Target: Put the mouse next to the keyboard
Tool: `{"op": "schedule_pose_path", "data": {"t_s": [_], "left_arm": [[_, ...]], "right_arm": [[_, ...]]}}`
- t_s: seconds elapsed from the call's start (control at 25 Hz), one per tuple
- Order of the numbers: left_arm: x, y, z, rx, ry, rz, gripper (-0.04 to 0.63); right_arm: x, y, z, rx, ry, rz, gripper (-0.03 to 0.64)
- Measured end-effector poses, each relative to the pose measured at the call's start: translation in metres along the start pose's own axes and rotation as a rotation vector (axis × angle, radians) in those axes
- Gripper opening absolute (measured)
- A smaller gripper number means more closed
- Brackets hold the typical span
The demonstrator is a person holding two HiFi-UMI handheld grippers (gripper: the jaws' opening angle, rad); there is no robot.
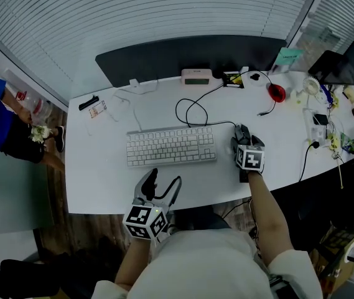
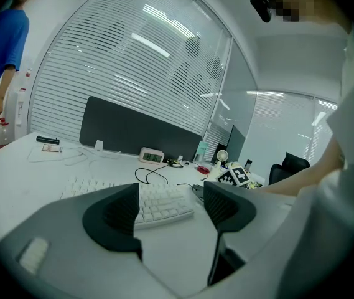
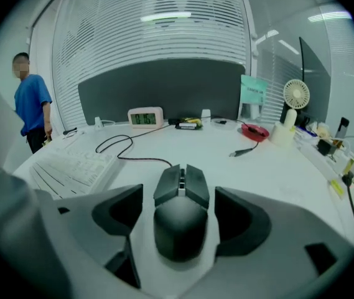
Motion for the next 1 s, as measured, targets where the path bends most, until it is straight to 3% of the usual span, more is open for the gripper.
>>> {"op": "schedule_pose_path", "data": {"t_s": [0.48, 0.8, 1.0], "left_arm": [[-0.005, 0.043, 0.002, 0.023, -0.016, 0.007, 0.314], [-0.012, 0.089, 0.015, 0.017, -0.040, -0.003, 0.311], [-0.016, 0.124, 0.025, 0.025, -0.028, -0.019, 0.236]], "right_arm": [[-0.062, 0.092, -0.024, 0.197, 0.057, -0.075, 0.320], [-0.118, 0.163, -0.013, 0.276, 0.013, -0.140, 0.169], [-0.152, 0.207, 0.001, 0.322, 0.027, -0.138, 0.059]]}}
Point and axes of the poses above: the fingertips, and each gripper's own axes: y backward along the fingers, x to its right, z out of its underside, the point moved 1 cm from there along y, backward along the fingers, and after that the axes turned 2 degrees about x, right-handed, at the moved point
